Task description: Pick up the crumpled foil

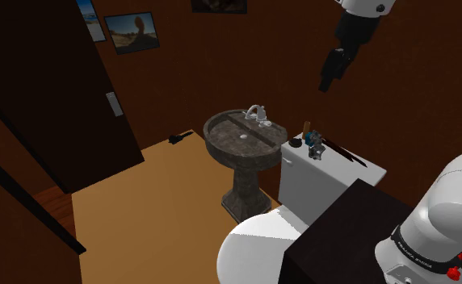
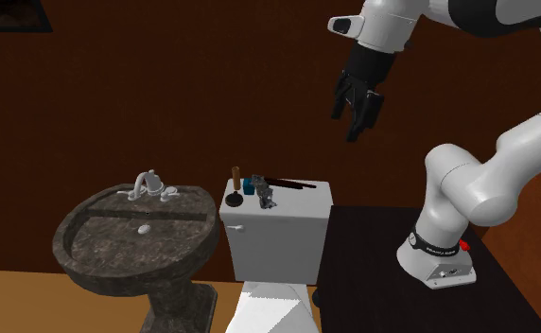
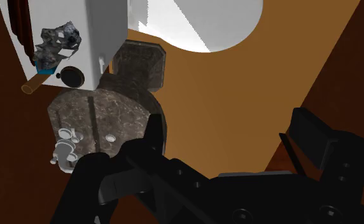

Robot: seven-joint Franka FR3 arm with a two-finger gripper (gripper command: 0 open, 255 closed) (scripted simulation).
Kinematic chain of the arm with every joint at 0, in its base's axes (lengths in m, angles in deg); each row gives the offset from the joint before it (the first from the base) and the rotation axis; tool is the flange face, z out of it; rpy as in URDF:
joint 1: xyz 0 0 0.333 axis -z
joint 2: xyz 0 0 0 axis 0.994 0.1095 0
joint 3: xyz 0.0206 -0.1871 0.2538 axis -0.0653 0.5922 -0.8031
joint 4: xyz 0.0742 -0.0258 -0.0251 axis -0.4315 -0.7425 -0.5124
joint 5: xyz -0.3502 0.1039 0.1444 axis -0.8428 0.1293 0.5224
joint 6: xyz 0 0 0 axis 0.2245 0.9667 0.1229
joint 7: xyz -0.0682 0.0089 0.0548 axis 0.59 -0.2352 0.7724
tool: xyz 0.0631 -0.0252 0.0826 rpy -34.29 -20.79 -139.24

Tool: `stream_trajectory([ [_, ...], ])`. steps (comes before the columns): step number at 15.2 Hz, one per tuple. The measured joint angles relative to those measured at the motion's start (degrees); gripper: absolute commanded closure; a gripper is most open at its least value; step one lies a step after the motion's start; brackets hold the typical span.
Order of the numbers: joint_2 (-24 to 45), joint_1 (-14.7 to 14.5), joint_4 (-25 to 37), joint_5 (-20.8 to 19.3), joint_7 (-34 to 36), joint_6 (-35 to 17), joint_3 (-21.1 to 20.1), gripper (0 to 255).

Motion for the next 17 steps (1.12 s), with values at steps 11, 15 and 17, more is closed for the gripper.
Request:
stream_trajectory([
  [11,4.46,3.01,-8.65,-3.04,-6.83,-12.20,8.02,0],
  [15,9.14,4.24,-10.51,-3.99,-9.91,-18.34,11.65,0],
  [17,11.16,4.82,-11.84,-4.34,-11.42,-21.48,13.39,0],
])
